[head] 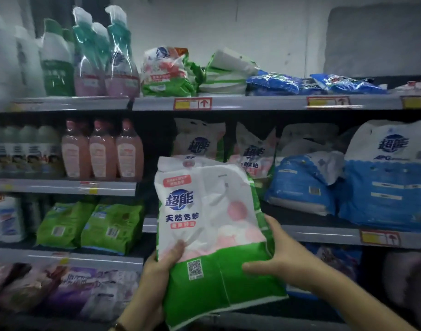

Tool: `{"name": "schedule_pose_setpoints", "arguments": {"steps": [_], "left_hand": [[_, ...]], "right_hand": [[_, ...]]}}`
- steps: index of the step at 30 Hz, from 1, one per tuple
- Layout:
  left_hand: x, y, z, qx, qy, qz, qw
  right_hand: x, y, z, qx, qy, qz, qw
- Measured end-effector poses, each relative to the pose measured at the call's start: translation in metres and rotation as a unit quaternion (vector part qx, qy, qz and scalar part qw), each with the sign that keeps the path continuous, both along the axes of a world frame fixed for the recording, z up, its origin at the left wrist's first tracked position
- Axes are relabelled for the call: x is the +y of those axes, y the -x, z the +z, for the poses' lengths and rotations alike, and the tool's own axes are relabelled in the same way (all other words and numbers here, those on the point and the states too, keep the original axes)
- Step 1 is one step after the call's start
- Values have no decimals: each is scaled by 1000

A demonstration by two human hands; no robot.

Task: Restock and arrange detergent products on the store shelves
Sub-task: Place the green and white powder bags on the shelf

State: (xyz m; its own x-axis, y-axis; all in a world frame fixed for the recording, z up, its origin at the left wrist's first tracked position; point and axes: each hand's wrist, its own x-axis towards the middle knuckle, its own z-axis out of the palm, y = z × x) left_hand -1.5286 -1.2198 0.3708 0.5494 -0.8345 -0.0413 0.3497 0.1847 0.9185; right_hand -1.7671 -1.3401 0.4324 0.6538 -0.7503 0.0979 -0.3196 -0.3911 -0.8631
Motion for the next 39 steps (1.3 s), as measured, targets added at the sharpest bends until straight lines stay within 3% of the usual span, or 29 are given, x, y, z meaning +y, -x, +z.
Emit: {"name": "schedule_pose_setpoints", "arguments": {"steps": [3,9,14,16,18,20,25,28,30,33,35,37,39], "left_hand": [[-28,-21,23,-38,9,5,999],[-103,-80,87,-171,6,64,983],[-179,-143,109,-251,50,97,962],[-212,-166,105,-316,36,169,933],[-241,-181,89,-407,-68,203,888],[-262,-179,62,-488,-166,177,838],[-260,-169,22,-584,-194,155,773],[-258,-156,14,-637,-287,143,701],[-254,-147,12,-630,-312,138,698],[-242,-145,15,-586,-239,150,760],[-234,-143,14,-571,-198,194,773],[-231,-136,13,-591,-185,234,750],[-229,-127,14,-635,-158,279,703]], "right_hand": [[-18,-19,-1,-87,-13,-17,996],[-79,-88,22,-168,-26,-58,984],[-152,-156,35,-198,72,-68,975],[-182,-185,24,-153,126,-62,978],[-205,-209,3,-40,166,-84,982],[-225,-223,-27,39,172,-137,975],[-230,-230,-40,73,207,-172,960],[-235,-230,-41,92,226,-184,952],[-233,-229,-41,118,239,-194,944],[-232,-224,-34,166,223,-167,946],[-228,-216,-23,213,202,-136,946],[-211,-199,-19,206,250,-146,935],[-186,-171,-18,132,316,-172,924]]}}
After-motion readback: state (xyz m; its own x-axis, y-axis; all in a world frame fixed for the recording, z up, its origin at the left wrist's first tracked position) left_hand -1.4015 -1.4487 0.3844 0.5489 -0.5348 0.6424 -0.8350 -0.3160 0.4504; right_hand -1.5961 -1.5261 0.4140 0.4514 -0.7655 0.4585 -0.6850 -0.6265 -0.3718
